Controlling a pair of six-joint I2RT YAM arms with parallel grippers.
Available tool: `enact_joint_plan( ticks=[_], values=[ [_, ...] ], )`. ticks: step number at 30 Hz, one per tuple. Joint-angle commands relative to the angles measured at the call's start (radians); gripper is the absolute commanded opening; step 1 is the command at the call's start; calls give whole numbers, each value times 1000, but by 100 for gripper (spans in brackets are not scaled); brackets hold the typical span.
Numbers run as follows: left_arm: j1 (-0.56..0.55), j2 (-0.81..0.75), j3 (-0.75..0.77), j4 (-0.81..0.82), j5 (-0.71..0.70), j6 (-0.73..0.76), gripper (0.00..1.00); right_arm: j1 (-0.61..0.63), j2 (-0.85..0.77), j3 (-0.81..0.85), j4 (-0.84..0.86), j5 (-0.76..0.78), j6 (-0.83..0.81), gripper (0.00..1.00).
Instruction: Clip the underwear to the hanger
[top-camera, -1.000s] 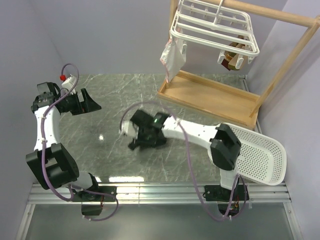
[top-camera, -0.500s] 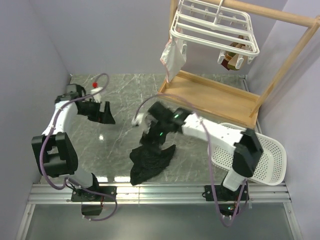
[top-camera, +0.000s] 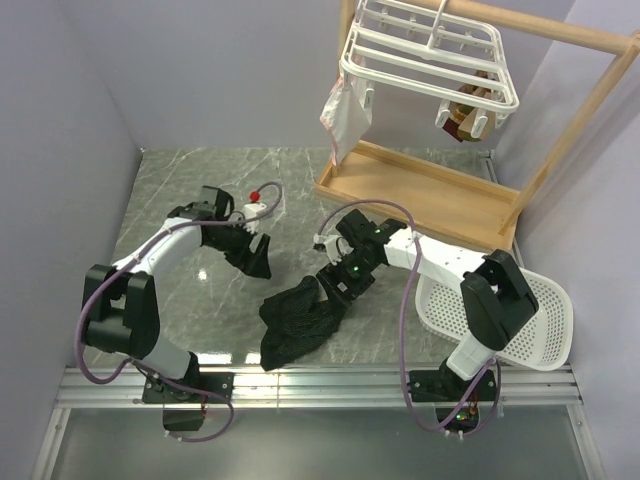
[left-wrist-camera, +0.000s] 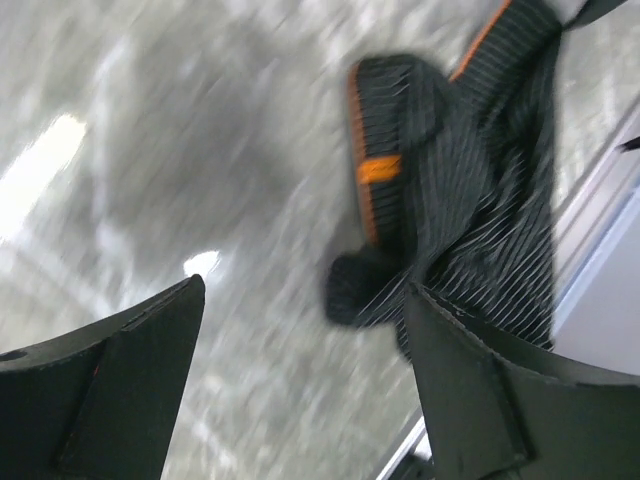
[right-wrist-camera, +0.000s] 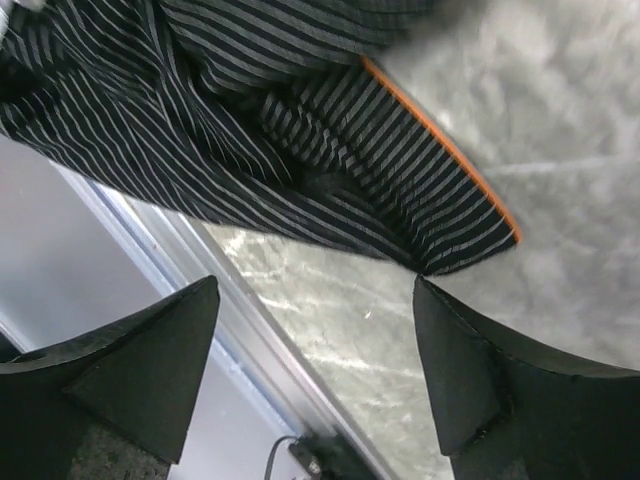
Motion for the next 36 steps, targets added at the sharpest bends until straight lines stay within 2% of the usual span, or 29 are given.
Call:
enact_joint_plan(
  ticks=[1,8,16,22,25,28,29,31,34,35,36],
  values=[
    [-68,-8,45,133,56,-79,86,-12,3,-10,-14,-8,23,84],
    [-149,113,98,234,77,-175,86,-23,32,-32,7,21,20,81],
    [-240,202,132,274,62,-297,89,-101,36,-52,41,16,145,84],
    [-301,229,100,277,56,-329,87,-126,133,-6,40,-11,176,83],
    [-341,234,77,278,34,-330,82,-126,179,14,49,-34,187,81],
    [-358,251,62,282,14,-334,69,-126,217,31,52,-56,190,71],
    [-359,254,62,274,16,-330,62,-127,225,36,53,-62,191,64],
    [-358,256,57,251,16,-314,54,-136,233,46,58,-68,193,54],
    [-353,233,56,239,18,-303,34,-149,224,63,67,-85,199,31],
    [-352,227,59,233,10,-304,11,-149,219,68,66,-85,198,16],
    [-344,219,63,231,-10,-304,0,-152,210,74,61,-85,195,6]
  ],
)
